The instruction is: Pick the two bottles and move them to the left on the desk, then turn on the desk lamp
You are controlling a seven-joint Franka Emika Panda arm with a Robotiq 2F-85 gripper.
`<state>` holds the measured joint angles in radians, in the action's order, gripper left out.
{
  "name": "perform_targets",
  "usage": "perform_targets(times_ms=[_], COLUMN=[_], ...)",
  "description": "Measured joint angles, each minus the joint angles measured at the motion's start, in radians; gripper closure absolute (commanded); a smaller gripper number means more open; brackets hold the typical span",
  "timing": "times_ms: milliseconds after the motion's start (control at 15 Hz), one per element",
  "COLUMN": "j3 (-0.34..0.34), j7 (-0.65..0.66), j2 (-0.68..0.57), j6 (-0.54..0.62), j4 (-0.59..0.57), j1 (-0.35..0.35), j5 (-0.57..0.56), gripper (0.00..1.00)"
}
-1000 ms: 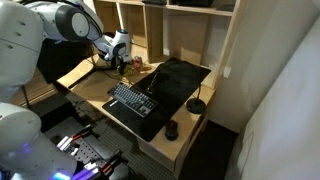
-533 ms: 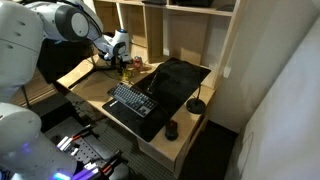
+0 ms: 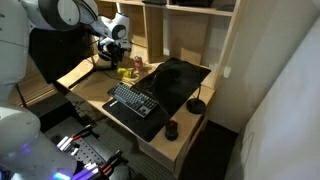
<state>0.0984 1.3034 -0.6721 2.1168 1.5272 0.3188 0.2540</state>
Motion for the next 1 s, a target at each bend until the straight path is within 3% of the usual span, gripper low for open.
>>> perform_targets(times_ms=[333,467,733,1000], j3=[-0.004,-0.015,-0.02,-0.095], j7=[-0.055,-0.07,-0.055,0.052], j2=[0.154,0.201,0.215,0.124], j6=[-0.415,-0.496,-0.511,-0.323], j4=[-0.01,-0.011,-0.01,-0.014], j1=[-0.119,-0.168,-0.187,-0.187], j5=[0.05,0.082,0.09,0.044], gripper=[0.0,0.0,0.0,0.0])
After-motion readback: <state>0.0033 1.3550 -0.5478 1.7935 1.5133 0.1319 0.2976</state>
